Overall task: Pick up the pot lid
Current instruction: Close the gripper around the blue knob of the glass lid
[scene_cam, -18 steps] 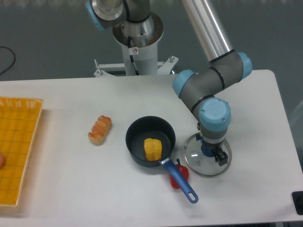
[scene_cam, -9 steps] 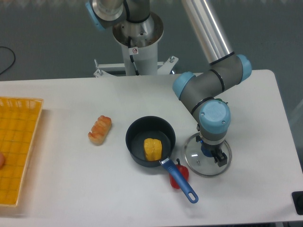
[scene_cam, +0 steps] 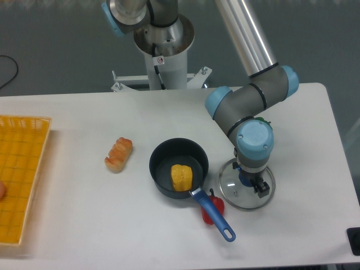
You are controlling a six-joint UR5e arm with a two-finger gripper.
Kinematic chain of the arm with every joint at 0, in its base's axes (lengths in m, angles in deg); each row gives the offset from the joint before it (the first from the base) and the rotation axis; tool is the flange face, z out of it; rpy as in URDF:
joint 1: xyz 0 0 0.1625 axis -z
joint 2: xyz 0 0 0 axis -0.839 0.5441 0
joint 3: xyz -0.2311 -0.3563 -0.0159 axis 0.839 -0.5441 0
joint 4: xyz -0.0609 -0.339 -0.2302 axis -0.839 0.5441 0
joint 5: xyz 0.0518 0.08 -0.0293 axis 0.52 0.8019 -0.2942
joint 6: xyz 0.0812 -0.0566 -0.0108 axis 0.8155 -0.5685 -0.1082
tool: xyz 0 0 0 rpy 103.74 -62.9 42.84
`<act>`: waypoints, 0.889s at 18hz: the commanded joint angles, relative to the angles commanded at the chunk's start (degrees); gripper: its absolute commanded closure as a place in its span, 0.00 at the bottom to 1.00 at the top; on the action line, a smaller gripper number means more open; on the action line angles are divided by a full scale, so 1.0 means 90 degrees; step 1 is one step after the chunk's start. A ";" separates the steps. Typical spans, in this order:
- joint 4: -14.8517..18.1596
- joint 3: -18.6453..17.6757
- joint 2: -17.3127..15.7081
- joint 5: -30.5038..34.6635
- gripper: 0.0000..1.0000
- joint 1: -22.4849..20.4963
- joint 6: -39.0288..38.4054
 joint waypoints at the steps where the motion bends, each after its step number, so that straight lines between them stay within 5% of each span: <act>1: 0.0000 0.0000 0.0000 0.0000 0.15 0.0000 -0.0029; 16: 0.0039 0.0039 0.0000 0.0010 0.39 0.0010 -0.0020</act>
